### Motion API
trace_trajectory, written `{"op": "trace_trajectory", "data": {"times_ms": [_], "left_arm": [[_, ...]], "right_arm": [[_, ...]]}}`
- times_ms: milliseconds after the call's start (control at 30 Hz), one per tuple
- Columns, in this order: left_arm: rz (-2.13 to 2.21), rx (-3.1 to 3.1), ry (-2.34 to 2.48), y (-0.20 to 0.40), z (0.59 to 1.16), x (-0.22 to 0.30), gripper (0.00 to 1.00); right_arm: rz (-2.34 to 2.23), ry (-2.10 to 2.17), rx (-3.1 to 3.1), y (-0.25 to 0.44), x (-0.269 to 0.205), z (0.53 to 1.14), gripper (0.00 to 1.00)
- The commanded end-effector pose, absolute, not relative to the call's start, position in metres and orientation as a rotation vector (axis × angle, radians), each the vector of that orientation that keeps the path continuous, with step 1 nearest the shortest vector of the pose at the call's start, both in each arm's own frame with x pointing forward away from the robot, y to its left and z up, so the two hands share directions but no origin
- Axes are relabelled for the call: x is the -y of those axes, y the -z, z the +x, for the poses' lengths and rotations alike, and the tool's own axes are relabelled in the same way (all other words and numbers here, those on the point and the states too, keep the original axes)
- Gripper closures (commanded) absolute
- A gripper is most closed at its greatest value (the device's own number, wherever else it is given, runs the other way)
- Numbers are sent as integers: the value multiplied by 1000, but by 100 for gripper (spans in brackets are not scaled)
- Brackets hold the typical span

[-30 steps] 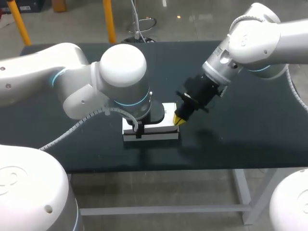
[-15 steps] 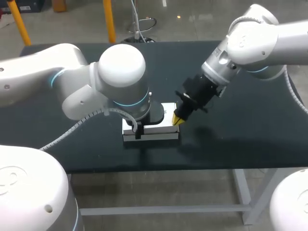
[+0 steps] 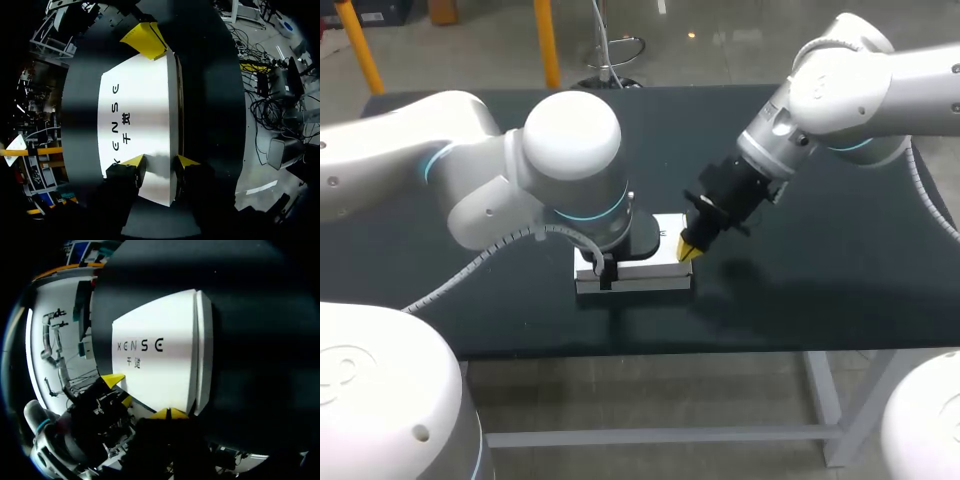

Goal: Assemble the packaging by folding the flat box into shape, placing the metal phone stand inside, and closing the box properly

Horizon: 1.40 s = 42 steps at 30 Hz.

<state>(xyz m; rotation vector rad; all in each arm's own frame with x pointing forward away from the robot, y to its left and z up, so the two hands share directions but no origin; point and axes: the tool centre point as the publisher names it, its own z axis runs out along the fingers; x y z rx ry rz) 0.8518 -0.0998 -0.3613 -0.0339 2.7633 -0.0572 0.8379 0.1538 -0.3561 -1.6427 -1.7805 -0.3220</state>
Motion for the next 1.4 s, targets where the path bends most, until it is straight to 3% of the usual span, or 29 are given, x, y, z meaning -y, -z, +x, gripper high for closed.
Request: {"op": "trace_trajectory", "data": {"times_ms": [33, 300, 400, 500, 567, 1400], "left_arm": [[-37, -2759, 56, 359, 849, 97, 56], [-32, -2727, 123, 343, 840, 86, 49], [-24, -2710, 200, 334, 838, 81, 54], [-30, -2692, 273, 325, 841, 76, 77], [-39, -2692, 316, 324, 845, 73, 100], [-68, -2806, 373, 370, 855, 73, 100]], "right_arm": [[-1632, 315, 1776, 359, -153, 840, 100], [-1625, 311, 1773, 362, -154, 841, 100], [-1623, 310, 1773, 362, -154, 841, 100], [-1623, 308, 1773, 363, -156, 841, 100], [-1623, 307, 1773, 364, -156, 841, 100], [-1616, 286, 1765, 379, -155, 841, 100]]}}
